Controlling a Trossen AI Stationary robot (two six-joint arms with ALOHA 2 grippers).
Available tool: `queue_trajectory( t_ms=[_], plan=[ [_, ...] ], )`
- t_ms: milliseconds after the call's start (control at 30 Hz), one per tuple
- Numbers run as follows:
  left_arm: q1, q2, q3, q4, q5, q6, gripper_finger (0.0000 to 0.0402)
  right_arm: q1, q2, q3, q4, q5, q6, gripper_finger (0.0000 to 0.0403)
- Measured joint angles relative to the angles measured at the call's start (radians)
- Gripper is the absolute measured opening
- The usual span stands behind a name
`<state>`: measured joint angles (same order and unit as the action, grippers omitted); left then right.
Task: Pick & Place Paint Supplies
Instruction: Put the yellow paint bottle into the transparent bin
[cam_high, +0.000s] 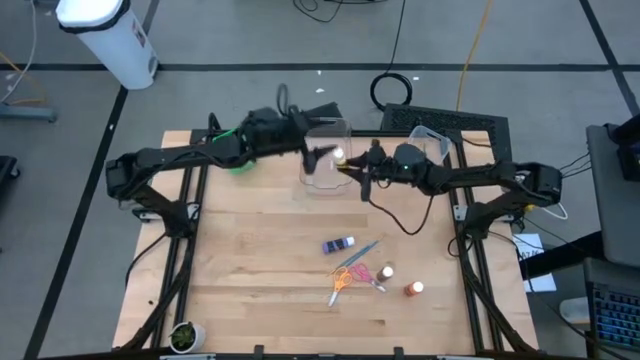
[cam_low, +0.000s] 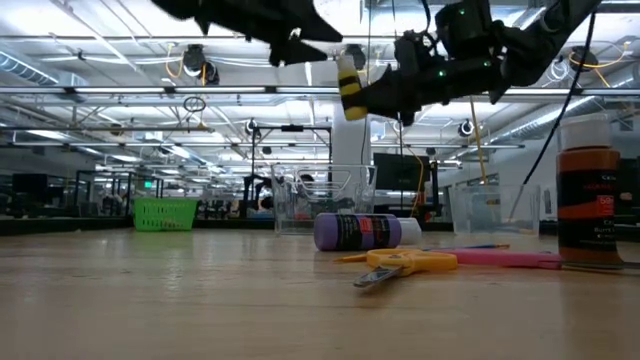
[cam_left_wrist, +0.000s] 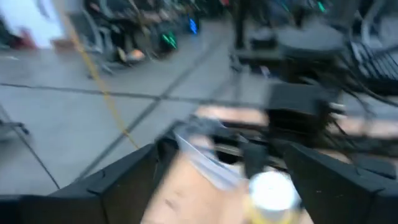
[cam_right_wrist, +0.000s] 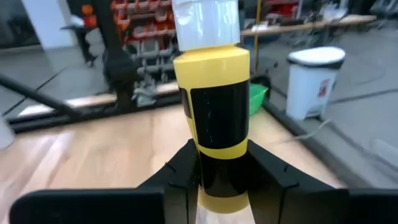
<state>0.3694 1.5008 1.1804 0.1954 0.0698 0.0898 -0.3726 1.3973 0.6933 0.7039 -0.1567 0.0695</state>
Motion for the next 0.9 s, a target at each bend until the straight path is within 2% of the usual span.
queue_trajectory(
  t_ms=[67, 100, 133, 200, 267, 367, 433, 533, 700, 900],
  plan=[
    [0.041, 0.028, -0.028, 0.141, -0.026, -0.024, 0.0374, -0.025, -0.027, -0.014, 0.011, -0.001, -0.004, 0.0083],
    [0.058, 0.043, -0.023, 0.174, -0.04, -0.03, 0.0378, -0.038, -0.032, -0.016, 0.012, 0.0, -0.004, 0.0083],
    [0.077, 0.055, 0.007, 0.136, -0.033, -0.032, 0.0381, -0.051, -0.029, -0.016, 0.018, 0.001, -0.004, 0.0083],
    [0.101, 0.087, 0.149, -0.03, 0.009, -0.031, 0.0383, -0.076, -0.02, -0.022, -0.006, 0.001, -0.004, 0.0083],
    [0.121, 0.134, 0.33, -0.277, 0.035, -0.004, 0.0381, -0.096, 0.003, -0.021, 0.009, 0.0, -0.006, 0.0083],
    [0.124, 0.266, 0.591, -0.585, 0.034, 0.125, 0.0372, -0.125, 0.025, -0.018, 0.054, -0.003, -0.006, 0.0083],
    [0.121, 0.345, 0.72, -0.768, 0.049, 0.177, 0.0365, -0.138, 0.043, -0.017, 0.052, -0.003, -0.005, 0.0083],
    [0.119, 0.409, 0.861, -0.93, 0.145, 0.191, 0.0356, -0.142, 0.069, -0.018, 0.059, -0.003, -0.003, 0.0083],
    [0.102, 0.465, 0.889, -0.998, 0.183, 0.191, 0.0347, -0.123, 0.08, -0.018, 0.066, -0.004, -0.003, 0.0081],
    [0.067, 0.451, 0.894, -1.035, 0.191, 0.197, 0.0342, -0.104, 0.079, -0.018, 0.073, 0.0, -0.003, 0.0081]
  ],
)
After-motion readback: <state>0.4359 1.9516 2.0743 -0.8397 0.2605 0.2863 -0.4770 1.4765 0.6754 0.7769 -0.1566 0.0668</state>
